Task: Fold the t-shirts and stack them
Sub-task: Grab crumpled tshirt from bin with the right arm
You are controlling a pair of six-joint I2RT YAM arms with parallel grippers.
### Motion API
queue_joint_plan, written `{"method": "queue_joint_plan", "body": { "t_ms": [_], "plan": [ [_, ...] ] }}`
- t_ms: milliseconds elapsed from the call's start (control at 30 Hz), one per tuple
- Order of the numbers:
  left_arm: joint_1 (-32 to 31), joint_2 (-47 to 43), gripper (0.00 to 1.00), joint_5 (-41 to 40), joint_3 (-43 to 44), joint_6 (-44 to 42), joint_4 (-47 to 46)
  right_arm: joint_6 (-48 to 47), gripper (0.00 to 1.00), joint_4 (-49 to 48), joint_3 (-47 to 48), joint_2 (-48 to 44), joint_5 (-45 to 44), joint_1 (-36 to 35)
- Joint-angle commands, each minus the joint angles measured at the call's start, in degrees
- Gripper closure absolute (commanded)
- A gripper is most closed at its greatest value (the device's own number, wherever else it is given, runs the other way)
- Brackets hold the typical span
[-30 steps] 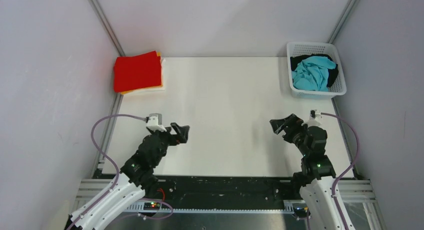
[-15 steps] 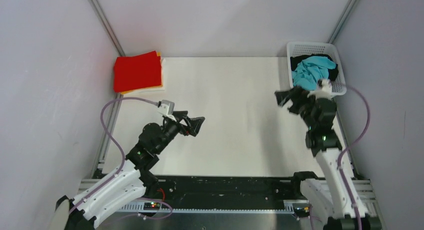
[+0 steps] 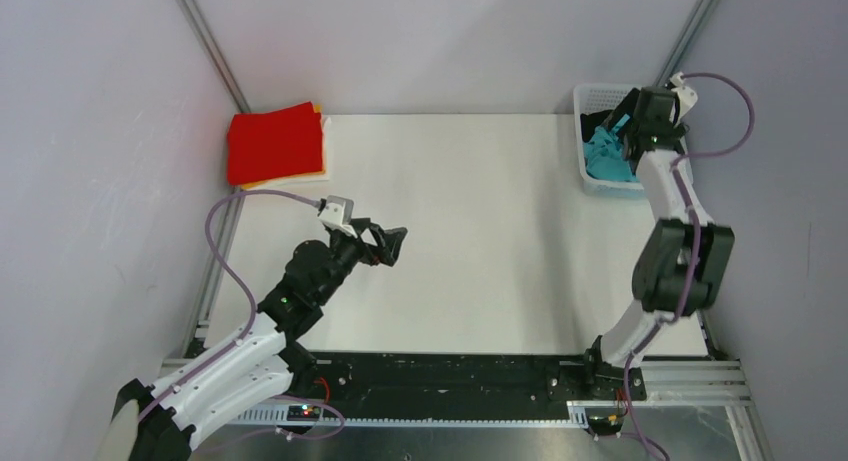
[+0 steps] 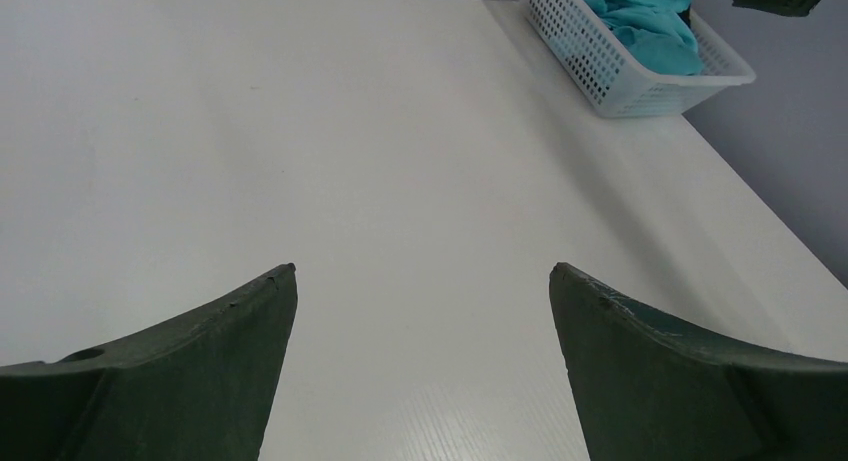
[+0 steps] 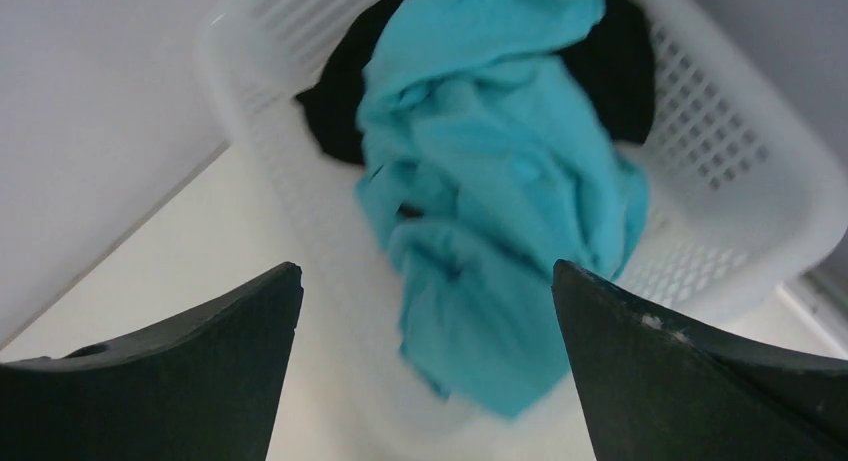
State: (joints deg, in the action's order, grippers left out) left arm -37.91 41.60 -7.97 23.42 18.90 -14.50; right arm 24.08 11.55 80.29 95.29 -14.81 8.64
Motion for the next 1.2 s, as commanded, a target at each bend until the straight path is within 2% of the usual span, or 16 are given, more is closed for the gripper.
{"method": "queue_joint_plan", "body": {
  "t_ms": [0,100,300,367,433,467,500,533,567,633,767,900,1100,1167],
  "plan": [
    [-0.1,0.0,0.00,-4.7,1.3,-2.0,-1.9,-4.2,0.00,9.3,15.2,11.0,-9.2,1.3],
    [0.0,0.4,0.00,-6.6,1.0,-2.5,-1.9,-4.4,0.00,17.2,26.1,21.9,-12.5,1.4],
    [0.0,0.3,0.00,-8.0,1.3,-2.9,-1.9,-4.6,0.00,23.4,37.1,35.5,-11.9,1.5],
    [0.1,-0.1,0.00,-8.7,1.2,-2.8,-1.9,-4.4,0.03,24.7,39.3,38.4,-11.1,1.5],
    [0.0,-0.8,0.00,-8.8,0.8,-2.6,-1.7,-3.7,0.11,24.3,39.5,39.9,-10.4,1.6],
    [0.0,-1.7,0.00,-8.8,0.4,-2.2,-1.6,-3.8,0.24,23.5,39.0,39.6,-8.4,1.6],
    [0.0,-2.7,0.00,-8.7,0.2,-2.1,-1.5,-4.5,0.48,20.6,37.3,39.0,-7.0,1.6],
    [0.1,-3.2,0.00,-8.6,-0.3,-2.0,-1.5,-5.0,0.64,18.9,36.3,37.2,-4.1,1.6],
    [0.0,-4.2,0.00,-8.7,-0.5,-1.9,-1.5,-5.0,0.87,16.5,35.0,36.0,-3.3,1.5],
    [0.0,-5.6,0.00,-9.0,-1.0,-1.5,-1.3,-5.0,1.00,14.4,34.5,32.0,-2.2,1.3],
    [0.0,-8.0,0.00,-9.5,-2.0,0.1,0.2,-6.5,1.00,11.7,35.9,22.2,2.8,0.7],
    [0.1,-9.8,0.00,-11.2,-2.6,2.6,3.1,-9.6,1.00,9.2,36.0,11.2,4.3,-1.9],
    [0.0,-12.8,0.00,-13.5,-2.9,6.6,8.9,-11.0,1.00,8.0,35.7,-2.6,11.4,-7.8],
    [0.1,-13.9,0.00,-14.9,-3.4,7.6,10.8,-11.2,1.00,6.9,35.4,-8.0,13.1,-12.2]
  ]
}}
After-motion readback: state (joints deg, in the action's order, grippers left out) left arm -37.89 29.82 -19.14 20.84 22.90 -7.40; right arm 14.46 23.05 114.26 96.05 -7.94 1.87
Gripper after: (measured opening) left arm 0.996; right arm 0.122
